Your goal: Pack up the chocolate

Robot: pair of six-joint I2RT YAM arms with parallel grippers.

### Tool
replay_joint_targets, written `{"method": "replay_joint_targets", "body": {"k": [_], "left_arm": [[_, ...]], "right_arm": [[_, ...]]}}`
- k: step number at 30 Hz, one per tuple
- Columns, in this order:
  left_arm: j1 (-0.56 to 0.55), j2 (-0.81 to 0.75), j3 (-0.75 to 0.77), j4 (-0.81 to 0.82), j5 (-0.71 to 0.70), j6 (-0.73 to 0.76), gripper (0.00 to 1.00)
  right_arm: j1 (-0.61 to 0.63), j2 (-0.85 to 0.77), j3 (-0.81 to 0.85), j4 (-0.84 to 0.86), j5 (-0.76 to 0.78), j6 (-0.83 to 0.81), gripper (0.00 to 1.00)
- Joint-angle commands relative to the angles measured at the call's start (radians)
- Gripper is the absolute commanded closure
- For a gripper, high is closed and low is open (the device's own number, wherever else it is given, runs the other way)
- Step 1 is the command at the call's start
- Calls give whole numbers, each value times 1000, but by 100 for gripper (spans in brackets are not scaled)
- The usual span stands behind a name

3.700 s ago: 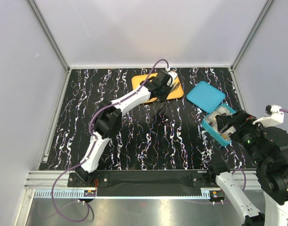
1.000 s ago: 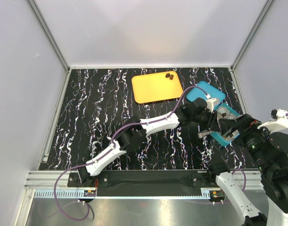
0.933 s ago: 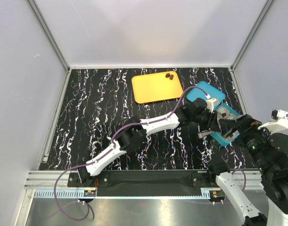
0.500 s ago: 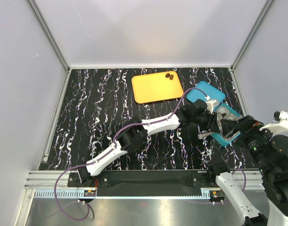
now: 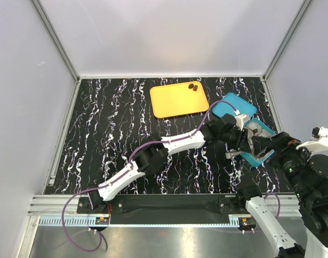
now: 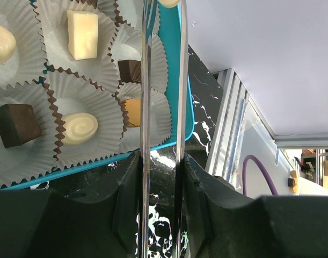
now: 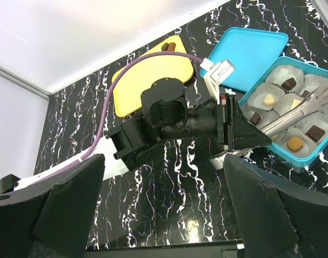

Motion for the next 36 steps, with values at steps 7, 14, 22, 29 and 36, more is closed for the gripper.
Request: {"method": "replay_joint_targets", "body": {"k": [7, 14, 22, 29, 36], "left_arm": [[-4, -6, 47, 73, 6, 1, 61], [-5, -9, 46, 71, -3, -4, 61], [-5, -14, 43, 73, -11, -5, 61], [-5, -46, -11, 109, -29, -5, 61], [-5, -60, -38, 134, -40, -15, 60]], "right_arm": [[4, -7, 24, 10, 17, -24, 0], [4, -6, 27, 9, 17, -23, 0], [3, -9, 28, 9, 18, -23, 0], [4, -10, 27, 9, 18, -21, 0], [4, -9, 27, 10, 11, -12, 0]]}}
